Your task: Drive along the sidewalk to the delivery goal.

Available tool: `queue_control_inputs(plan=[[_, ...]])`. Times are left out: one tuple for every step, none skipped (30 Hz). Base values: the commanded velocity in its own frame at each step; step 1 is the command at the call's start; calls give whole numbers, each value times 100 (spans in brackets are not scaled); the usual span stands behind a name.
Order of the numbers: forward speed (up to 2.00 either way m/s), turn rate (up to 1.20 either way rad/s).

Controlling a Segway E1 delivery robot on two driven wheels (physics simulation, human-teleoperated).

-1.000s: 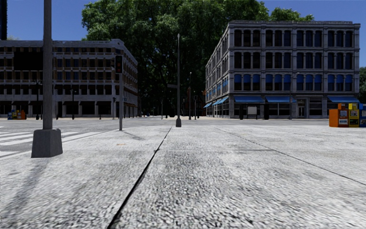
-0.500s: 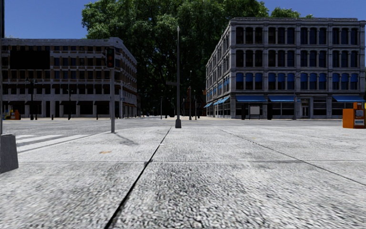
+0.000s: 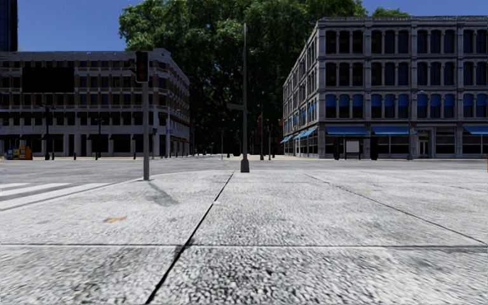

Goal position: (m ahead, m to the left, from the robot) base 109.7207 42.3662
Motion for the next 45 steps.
queue_control_inputs(plan=[[200,39],[200,39],[200,39],[200,39],[200,39],[200,40],[200,42],[200,42],[200,43],[200,43],[200,43],[200,43],[200,43],[200,48],[200,48],[200,54],[200,59],[200,60],[200,60],[200,60],[200,61],[200,61],[200,61],[200,61],[200,65],[200,68],[200,69],[200,69],[200,70],[200,70],[200,70],[200,70],[200,70],[200,70],[200,70],[200,70],[200,70],[200,70],[200,70],[200,70],[200,70],[200,70],[200,70],[200,70],[200,70]])
